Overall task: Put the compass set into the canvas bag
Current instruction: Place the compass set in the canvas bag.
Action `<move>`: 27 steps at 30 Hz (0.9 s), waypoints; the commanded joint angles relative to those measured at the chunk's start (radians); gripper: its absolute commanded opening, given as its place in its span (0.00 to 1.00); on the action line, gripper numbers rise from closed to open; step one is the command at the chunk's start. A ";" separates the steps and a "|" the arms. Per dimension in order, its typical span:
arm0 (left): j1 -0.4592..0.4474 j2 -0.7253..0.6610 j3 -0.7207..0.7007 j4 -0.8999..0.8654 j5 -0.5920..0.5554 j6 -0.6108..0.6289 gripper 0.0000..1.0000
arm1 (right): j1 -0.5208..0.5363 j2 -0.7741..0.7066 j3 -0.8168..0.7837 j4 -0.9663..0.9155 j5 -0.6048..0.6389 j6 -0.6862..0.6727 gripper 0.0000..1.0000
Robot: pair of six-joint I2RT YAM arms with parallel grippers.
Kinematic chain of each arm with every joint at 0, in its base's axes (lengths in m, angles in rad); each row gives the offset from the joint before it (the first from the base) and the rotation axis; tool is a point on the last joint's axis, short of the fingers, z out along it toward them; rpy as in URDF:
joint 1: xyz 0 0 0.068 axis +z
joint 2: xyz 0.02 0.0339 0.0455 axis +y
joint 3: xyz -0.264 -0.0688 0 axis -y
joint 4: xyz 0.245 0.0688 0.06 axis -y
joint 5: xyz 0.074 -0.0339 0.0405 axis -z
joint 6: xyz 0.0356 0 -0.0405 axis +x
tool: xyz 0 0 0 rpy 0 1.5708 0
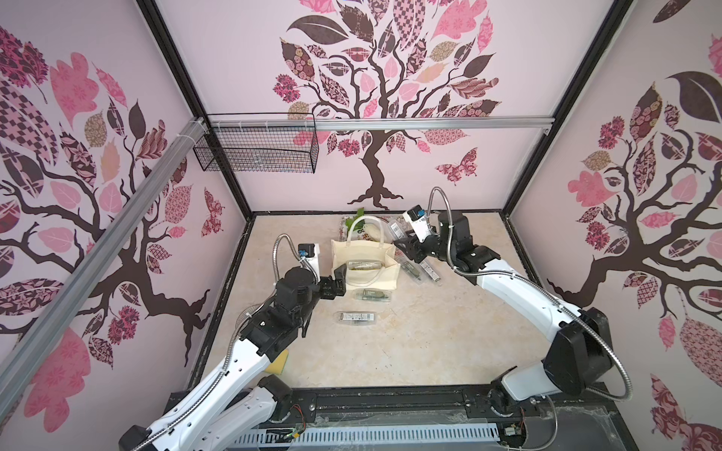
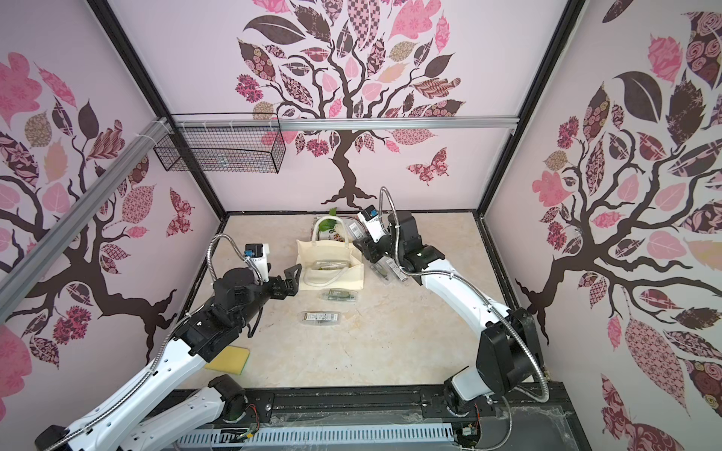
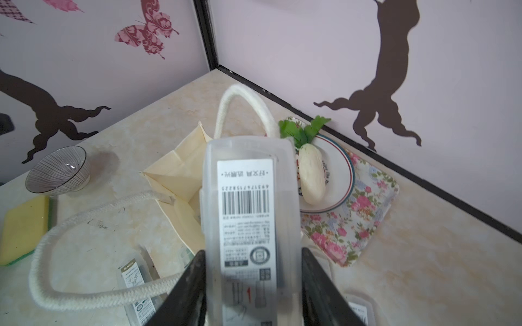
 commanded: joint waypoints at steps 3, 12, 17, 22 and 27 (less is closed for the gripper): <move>-0.001 -0.014 -0.025 -0.010 -0.021 -0.021 0.97 | 0.073 0.097 0.103 -0.014 -0.094 -0.160 0.34; -0.002 -0.023 -0.012 -0.051 -0.031 -0.013 0.97 | 0.115 0.251 0.224 -0.073 -0.132 -0.225 0.35; -0.001 -0.033 -0.016 -0.058 -0.038 -0.011 0.97 | 0.120 0.331 0.258 -0.077 -0.138 -0.241 0.35; -0.002 -0.036 -0.023 -0.064 -0.046 -0.010 0.97 | 0.120 0.408 0.301 -0.097 -0.113 -0.269 0.35; -0.001 -0.034 -0.024 -0.065 -0.047 -0.012 0.97 | 0.120 0.472 0.329 -0.128 -0.112 -0.286 0.34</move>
